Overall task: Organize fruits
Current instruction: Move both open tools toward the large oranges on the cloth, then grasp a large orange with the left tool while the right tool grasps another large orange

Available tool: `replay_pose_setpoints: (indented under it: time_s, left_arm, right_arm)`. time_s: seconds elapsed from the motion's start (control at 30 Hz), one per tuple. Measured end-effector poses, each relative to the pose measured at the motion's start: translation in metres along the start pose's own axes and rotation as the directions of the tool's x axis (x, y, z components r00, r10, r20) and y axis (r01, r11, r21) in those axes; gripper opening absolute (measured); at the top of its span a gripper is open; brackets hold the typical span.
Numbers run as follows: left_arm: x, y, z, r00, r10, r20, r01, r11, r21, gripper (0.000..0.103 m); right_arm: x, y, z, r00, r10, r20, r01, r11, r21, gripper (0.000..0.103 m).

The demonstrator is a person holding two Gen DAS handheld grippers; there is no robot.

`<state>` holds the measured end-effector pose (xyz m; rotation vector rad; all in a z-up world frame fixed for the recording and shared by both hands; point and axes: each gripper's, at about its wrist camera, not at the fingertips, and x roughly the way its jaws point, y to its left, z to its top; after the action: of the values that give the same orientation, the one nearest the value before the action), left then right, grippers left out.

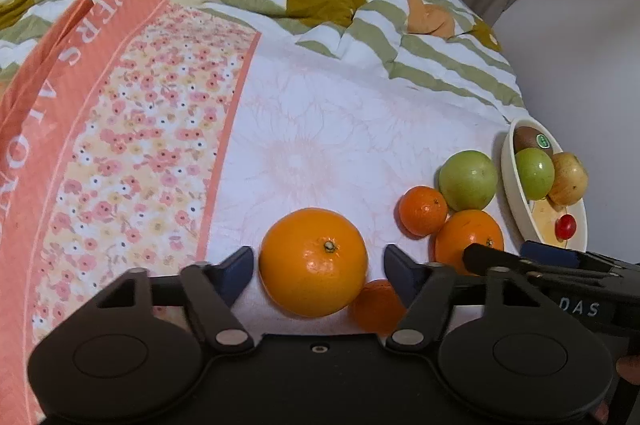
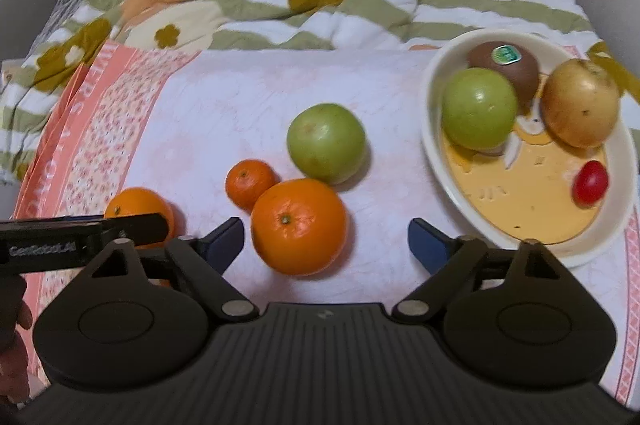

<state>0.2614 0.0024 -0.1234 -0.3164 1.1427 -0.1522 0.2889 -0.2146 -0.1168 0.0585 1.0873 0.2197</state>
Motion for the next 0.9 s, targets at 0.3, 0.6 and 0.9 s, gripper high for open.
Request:
replay_pose_setpoints:
  time_s: [0.3, 0.6, 0.9]
  left_arm:
    - [0.004, -0.002, -0.002, 1.0, 0.024, 0.007, -0.024, 1.0, 0.007, 0.064]
    - [0.0, 0.001, -0.006, 0.999, 0.042, 0.014, -0.042, 0.999, 0.012, 0.063]
    - [-0.011, 0.016, -0.012, 0.998, 0.056, 0.016, -0.057, 0.998, 0.001, 0.063]
  right_arm:
    - [0.012, 0.003, 0.001, 0.999, 0.037, -0.034, -0.039, 0.998, -0.046, 0.09]
    - [0.017, 0.004, 0.001, 0.998, 0.042, -0.036, -0.044, 0.998, -0.054, 0.088]
    - [0.017, 0.012, 0.0, 0.999, 0.033, -0.015, -0.034, 0.997, -0.076, 0.075]
